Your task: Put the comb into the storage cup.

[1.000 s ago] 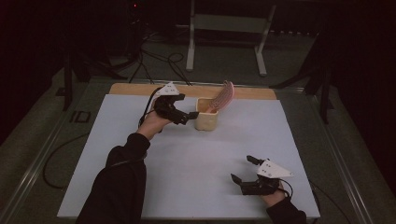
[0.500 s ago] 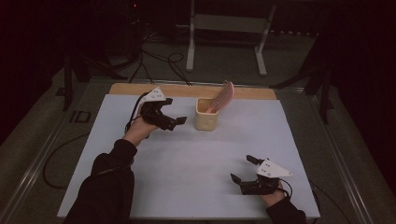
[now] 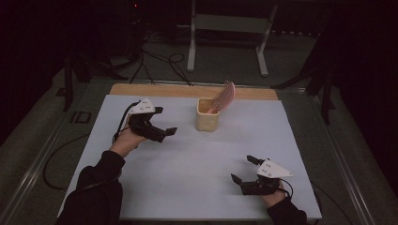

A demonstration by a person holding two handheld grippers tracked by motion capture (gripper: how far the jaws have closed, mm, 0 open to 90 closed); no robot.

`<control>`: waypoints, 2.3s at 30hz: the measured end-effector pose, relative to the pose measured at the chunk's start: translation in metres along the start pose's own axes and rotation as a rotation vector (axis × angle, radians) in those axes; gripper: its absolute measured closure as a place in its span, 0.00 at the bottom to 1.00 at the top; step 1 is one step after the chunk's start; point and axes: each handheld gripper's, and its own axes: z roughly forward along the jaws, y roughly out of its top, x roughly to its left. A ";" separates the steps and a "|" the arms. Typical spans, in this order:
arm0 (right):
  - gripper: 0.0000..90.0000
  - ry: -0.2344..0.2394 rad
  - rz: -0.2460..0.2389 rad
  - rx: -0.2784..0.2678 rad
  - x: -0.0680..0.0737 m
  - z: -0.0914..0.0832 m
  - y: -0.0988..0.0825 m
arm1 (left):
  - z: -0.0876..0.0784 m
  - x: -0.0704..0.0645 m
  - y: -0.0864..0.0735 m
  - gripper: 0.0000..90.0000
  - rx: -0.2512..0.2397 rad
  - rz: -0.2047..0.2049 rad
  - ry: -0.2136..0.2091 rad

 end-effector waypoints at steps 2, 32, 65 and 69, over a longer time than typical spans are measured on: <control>0.10 0.001 -0.001 0.000 0.000 0.000 0.000 | -0.005 -0.001 -0.004 0.00 -0.003 -0.005 -0.003; 0.10 0.006 -0.005 0.004 0.001 0.003 0.001 | -0.071 -0.029 -0.078 0.00 0.048 -0.034 0.074; 0.10 0.009 -0.015 0.017 0.002 0.005 0.001 | -0.100 -0.074 -0.159 0.00 0.091 -0.099 0.146; 0.10 0.011 -0.017 0.017 0.002 0.005 0.000 | -0.103 -0.075 -0.162 0.00 0.082 -0.104 0.155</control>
